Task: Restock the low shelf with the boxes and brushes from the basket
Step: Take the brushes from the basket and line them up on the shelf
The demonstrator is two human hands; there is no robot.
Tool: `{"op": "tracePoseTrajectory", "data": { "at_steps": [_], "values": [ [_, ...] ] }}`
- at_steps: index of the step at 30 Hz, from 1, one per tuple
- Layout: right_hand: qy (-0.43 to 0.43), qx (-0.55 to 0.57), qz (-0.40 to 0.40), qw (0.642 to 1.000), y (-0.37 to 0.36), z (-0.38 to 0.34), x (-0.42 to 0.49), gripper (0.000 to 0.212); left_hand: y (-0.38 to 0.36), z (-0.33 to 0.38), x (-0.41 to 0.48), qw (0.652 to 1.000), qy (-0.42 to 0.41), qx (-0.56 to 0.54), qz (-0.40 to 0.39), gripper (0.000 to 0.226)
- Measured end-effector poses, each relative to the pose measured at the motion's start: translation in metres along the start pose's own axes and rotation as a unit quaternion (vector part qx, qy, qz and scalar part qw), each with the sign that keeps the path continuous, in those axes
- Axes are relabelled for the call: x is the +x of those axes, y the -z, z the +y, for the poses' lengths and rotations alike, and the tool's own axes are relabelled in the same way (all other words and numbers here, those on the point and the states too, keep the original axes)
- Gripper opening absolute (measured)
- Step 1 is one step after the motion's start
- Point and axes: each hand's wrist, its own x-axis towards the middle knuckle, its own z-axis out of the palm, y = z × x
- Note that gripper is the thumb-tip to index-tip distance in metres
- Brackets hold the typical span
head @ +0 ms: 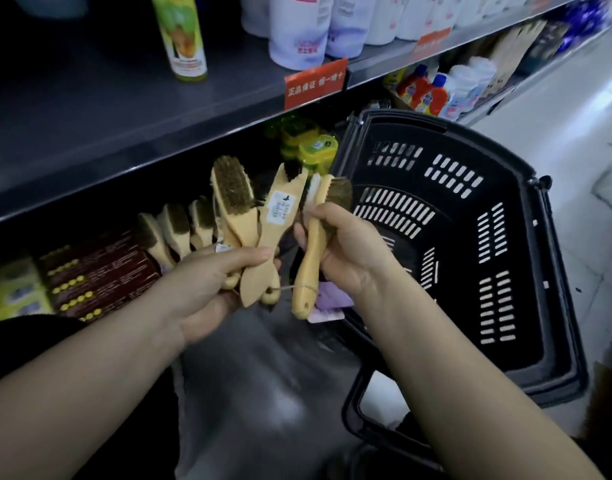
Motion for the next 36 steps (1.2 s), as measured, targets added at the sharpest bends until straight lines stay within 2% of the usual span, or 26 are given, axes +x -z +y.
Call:
{"op": "tracePoseTrajectory", "data": {
  "at_steps": [6,8,11,13,16,20,22,25,28,31,33,36],
  "values": [
    [-0.056,0.005,0.009,0.998,-0.034,0.041,0.01,0.043,0.049,0.001,-0.012,0.997,0.013,-0.007,0.069,0.028],
    [-0.07,0.001,-0.003,0.998,-0.043,0.056,0.015,0.042,0.061,-0.001,-0.012,0.995,0.03,-0.024,0.088,0.03],
    [-0.088,-0.013,-0.028,0.996,-0.053,0.078,0.024,0.029,0.081,-0.003,-0.01,0.989,0.034,-0.057,0.135,0.025],
    [-0.1,-0.016,-0.041,0.994,-0.057,0.091,0.031,0.034,0.097,-0.003,-0.007,0.98,0.026,-0.092,0.174,0.024],
    [-0.068,-0.005,-0.033,0.997,-0.058,0.107,0.047,0.033,0.117,-0.002,-0.003,0.97,0.027,-0.094,0.222,0.023],
    [0.038,0.056,0.016,0.998,-0.043,0.125,0.076,0.036,0.134,-0.009,0.006,0.943,-0.002,-0.114,0.311,0.018],
    [0.081,0.019,0.039,0.996,-0.033,0.131,0.091,0.043,0.139,-0.013,0.009,0.934,-0.006,-0.135,0.331,0.019],
    [0.119,-0.05,0.105,0.986,-0.019,0.14,0.112,0.037,0.142,-0.015,0.013,0.928,-0.004,-0.141,0.345,0.016],
    [0.102,-0.094,0.154,0.978,-0.007,0.148,0.127,0.03,0.145,-0.015,0.021,0.92,-0.019,-0.145,0.364,0.029],
    [0.067,-0.187,0.208,0.958,0.002,0.151,0.141,0.036,0.142,-0.014,0.031,0.924,-0.019,-0.124,0.361,0.036],
    [0.052,-0.245,0.213,0.944,0.002,0.148,0.155,0.034,0.138,-0.014,0.04,0.926,-0.016,-0.115,0.36,0.039],
    [0.031,-0.296,0.172,0.939,-0.005,0.138,0.183,0.032,0.131,-0.013,0.052,0.932,-0.012,-0.115,0.343,0.037]
  ]
}}
